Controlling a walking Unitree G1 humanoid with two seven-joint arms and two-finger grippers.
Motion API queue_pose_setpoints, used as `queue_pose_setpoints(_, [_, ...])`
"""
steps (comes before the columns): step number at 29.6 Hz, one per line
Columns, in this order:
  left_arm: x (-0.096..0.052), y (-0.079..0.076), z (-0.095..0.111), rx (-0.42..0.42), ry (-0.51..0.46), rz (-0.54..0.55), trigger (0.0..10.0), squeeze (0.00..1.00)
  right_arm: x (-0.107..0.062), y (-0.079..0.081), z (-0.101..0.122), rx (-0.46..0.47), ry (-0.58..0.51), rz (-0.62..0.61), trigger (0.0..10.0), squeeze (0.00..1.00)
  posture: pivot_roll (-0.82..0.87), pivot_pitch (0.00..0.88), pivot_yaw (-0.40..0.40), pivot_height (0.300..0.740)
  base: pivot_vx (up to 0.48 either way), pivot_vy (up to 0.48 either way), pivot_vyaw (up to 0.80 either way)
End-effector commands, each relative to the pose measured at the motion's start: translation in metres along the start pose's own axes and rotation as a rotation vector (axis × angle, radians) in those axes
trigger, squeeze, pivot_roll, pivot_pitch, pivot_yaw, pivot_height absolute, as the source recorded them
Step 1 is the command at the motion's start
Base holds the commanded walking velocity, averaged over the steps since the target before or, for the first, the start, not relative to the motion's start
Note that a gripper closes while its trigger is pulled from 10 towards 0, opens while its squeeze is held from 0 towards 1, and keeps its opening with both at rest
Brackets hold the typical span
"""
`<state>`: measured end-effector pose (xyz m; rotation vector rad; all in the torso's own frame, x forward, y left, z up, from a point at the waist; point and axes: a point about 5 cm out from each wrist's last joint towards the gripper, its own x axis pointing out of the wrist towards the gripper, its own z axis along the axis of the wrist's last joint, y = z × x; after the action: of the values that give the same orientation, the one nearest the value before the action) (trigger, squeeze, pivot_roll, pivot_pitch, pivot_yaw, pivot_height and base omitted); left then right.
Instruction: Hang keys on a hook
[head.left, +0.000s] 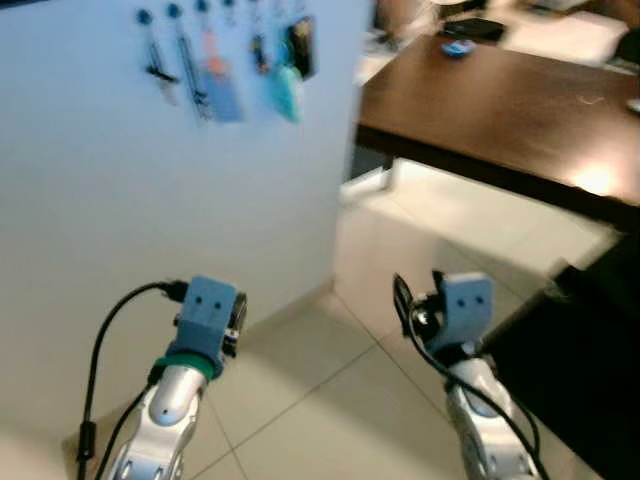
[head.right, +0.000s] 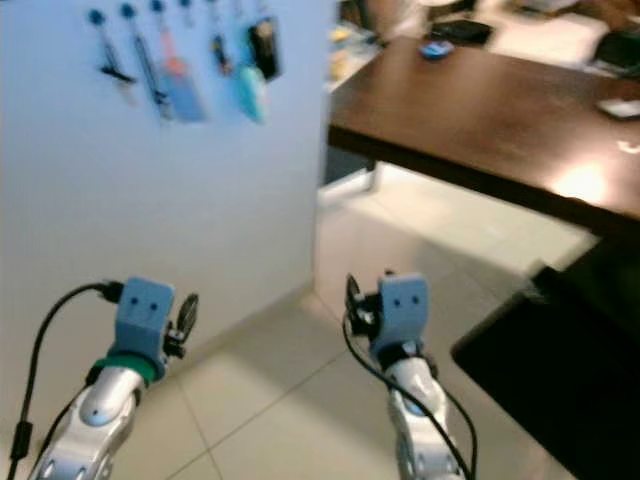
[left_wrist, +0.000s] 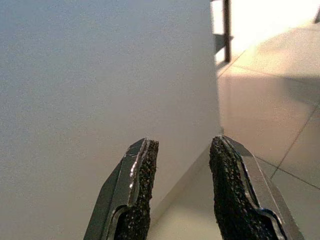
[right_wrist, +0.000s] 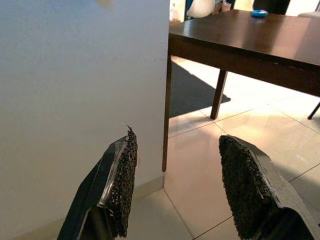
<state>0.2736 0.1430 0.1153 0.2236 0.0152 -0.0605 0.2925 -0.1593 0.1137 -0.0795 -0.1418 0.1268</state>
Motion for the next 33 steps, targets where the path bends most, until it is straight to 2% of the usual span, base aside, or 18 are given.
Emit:
queue_pose_setpoints(1, [-0.0018, 0.0006, -0.0056, 0.007, 0.023, -0.005, 10.0, 0.0, 0.0, 0.0026, -0.0038, 0.007, 0.021, 0.006, 10.0, 0.0, -0.1, 0.0, 0.148, 0.74, 0.0, 0.0, -0.8])
queue_pose_setpoints(8, [-0.0011, -0.0015, -0.0069, -0.007, 0.041, -0.034, 10.0, 0.0, 0.0017, 0.0038, -0.0033, 0.014, 0.017, 0.003, 10.0, 0.0, -0.1, 0.0, 0.155, 0.74, 0.0, 0.0, -0.8])
queue_pose_setpoints(29, [0.0014, 0.0014, -0.0066, 0.005, 0.039, -0.03, 10.0, 0.0, 0.005, 0.0053, -0.0024, 0.011, 0.011, 0.006, 10.0, 0.0, -0.09, 0.0, 0.16, 0.74, 0.0, 0.0, -0.8])
queue_pose_setpoints(33, [0.0018, 0.0024, -0.0071, 0.017, 0.042, -0.021, 10.0, 0.0, 0.0058, 0.0072, -0.0014, -0.009, 0.0, 0.02, 10.0, 0.0, -0.09, 0.0, 0.161, 0.74, 0.07, 0.0, 0.0])
